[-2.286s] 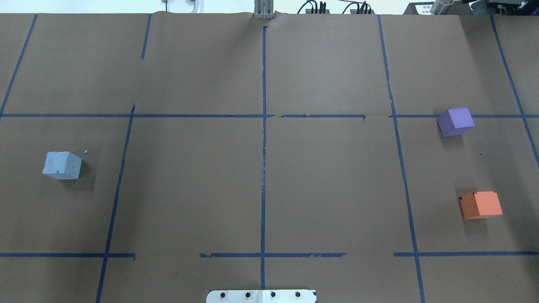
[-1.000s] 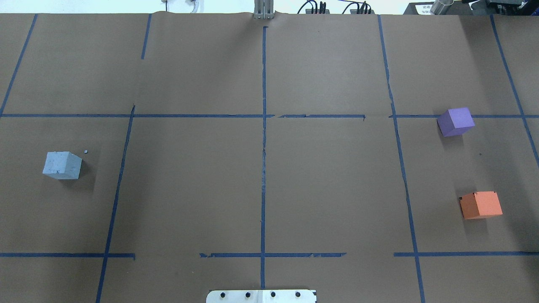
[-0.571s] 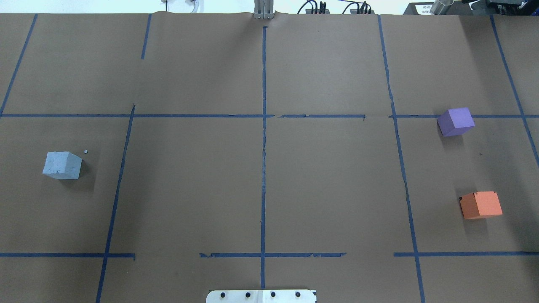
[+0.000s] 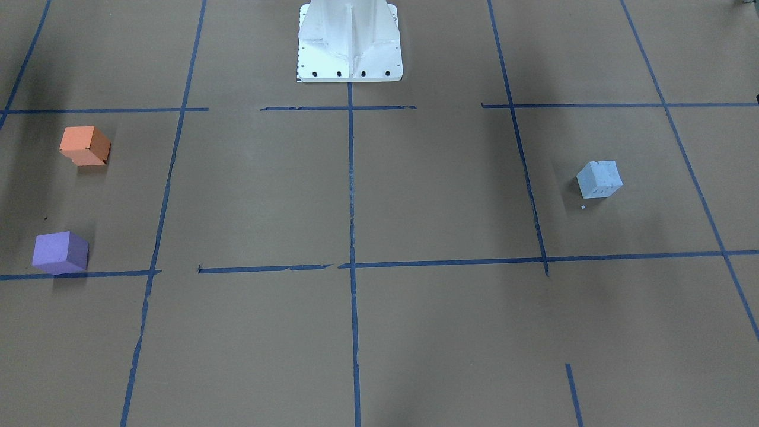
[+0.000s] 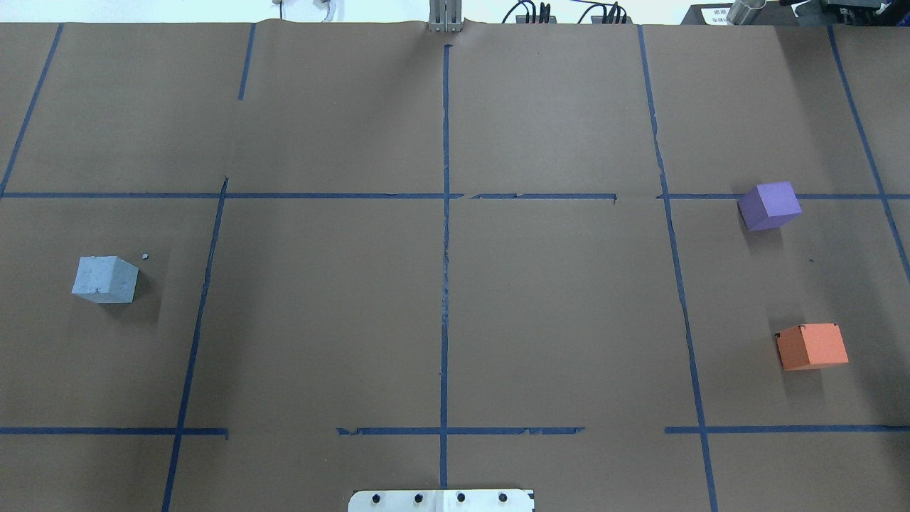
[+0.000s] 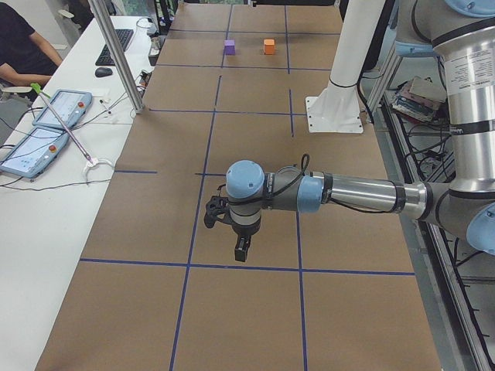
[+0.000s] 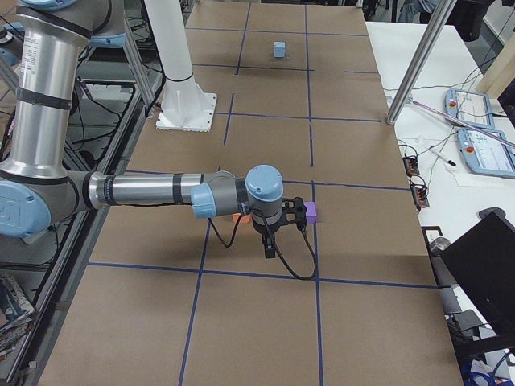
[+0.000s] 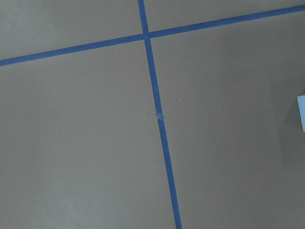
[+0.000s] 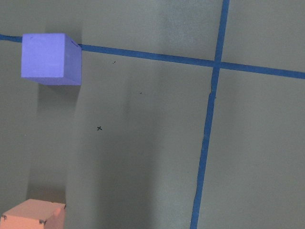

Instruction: Place blue block between orange and purple blocks

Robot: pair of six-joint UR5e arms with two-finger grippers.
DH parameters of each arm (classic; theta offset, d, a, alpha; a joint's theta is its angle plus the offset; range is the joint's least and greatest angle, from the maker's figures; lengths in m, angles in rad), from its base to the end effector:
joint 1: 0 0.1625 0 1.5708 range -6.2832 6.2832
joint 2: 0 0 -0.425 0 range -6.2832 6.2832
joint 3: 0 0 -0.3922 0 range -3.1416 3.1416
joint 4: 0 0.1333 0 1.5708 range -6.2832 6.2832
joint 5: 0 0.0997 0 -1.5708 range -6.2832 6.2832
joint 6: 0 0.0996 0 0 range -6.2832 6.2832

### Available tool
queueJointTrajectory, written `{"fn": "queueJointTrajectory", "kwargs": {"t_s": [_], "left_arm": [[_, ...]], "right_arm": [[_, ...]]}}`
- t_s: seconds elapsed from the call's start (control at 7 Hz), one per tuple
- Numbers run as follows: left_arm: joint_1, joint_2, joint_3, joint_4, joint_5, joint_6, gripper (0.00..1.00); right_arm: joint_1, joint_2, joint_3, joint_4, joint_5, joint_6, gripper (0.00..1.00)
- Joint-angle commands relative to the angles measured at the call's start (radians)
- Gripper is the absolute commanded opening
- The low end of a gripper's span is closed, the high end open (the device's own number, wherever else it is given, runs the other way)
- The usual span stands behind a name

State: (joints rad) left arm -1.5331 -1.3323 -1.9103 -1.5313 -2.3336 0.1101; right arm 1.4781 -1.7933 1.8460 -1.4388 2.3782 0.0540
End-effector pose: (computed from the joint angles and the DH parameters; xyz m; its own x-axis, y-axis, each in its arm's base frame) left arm -0.0496 -0.3959 0.6017 0.7123 0.1789 -0.6787 -0.1166 0.9837 0.1369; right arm 0.0233 -0.4124 0.6057 0.6801 -0.1430 0.7191 0.0544 0.9879 0.1450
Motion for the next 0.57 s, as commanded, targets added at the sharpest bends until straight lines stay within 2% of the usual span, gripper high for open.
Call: {"fn": "queueJointTrajectory", "kwargs": {"t_s": [0.0, 0.29, 0.43], "left_arm": [[0.007, 0.005, -0.007, -0.026, -0.054, -0.009, 1.00], [0.092, -0.005, -0.007, -0.033, -0.053, -0.041, 1.00], [0.137, -0.045, -0.004, -0.093, -0.050, -0.158, 1.00]], "right_arm": [[-0.013, 0.006, 0.002, 0.003, -0.002, 0.003, 1.00], [-0.027, 0.015, 0.007, 0.003, -0.004, 0.013, 1.00], [-0.027, 0.023, 0.007, 0.003, -0.004, 0.020, 1.00]]}}
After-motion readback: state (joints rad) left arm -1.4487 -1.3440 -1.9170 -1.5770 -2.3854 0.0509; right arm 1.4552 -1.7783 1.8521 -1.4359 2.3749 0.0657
